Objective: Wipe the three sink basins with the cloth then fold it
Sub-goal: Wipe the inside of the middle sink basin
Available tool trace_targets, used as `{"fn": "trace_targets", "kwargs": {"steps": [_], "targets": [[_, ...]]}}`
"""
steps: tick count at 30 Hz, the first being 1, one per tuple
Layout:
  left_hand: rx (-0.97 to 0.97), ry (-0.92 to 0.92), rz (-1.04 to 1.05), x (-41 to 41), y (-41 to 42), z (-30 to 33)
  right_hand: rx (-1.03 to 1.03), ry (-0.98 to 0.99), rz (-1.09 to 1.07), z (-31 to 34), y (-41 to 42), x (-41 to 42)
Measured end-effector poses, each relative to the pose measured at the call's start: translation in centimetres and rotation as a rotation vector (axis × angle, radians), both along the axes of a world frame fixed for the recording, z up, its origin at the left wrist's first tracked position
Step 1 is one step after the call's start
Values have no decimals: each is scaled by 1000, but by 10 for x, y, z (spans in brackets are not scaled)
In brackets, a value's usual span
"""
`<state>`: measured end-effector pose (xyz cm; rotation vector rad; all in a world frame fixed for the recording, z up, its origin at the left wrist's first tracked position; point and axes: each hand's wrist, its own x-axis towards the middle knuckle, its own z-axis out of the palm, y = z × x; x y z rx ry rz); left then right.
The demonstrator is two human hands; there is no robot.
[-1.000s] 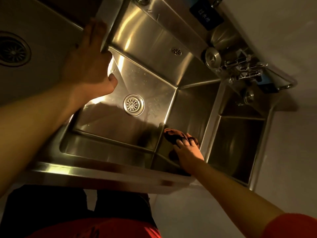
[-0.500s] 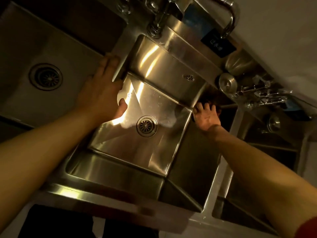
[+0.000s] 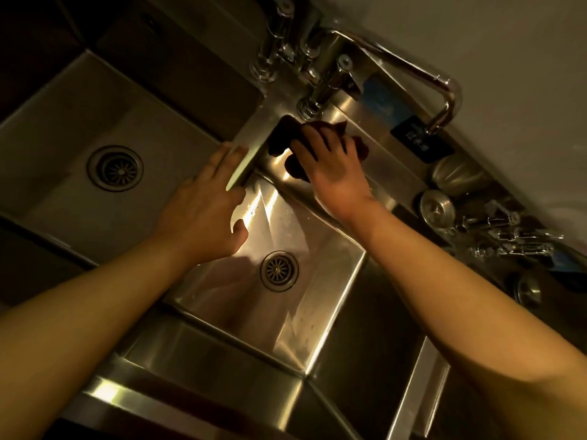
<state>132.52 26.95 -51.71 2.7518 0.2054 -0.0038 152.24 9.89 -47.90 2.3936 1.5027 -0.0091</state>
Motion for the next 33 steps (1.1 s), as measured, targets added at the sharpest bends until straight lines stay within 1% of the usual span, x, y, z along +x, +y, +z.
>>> {"fn": "trace_targets", "kwargs": {"steps": [4, 11, 14, 16, 19, 23, 26, 29, 33], "targets": [[-11, -13, -1, 0, 0, -1, 65, 50, 2, -6, -21, 9], [-57, -20, 3, 0, -1, 4, 126, -17, -198, -30, -96, -8], [-62, -13, 3, 0, -1, 6, 14, -42, -209, -39, -132, -14], [-59, -15, 5, 0, -1, 5, -100, -32, -174, -45, -150, -10], [-62, -18, 5, 0, -2, 3, -204, -41, -112, -54, -160, -1], [-34, -10, 1, 1, 0, 2, -326, -60, -65, -69, -148, 4], [-21, -24, -6, 0, 0, 0, -423, -59, 43, -89, -127, 9], [-33, -41, -7, 0, 0, -1, -392, -16, 141, -112, -83, 13], [-32, -51, 4, 1, 0, -1, -332, 67, 180, -144, -14, 10]]}}
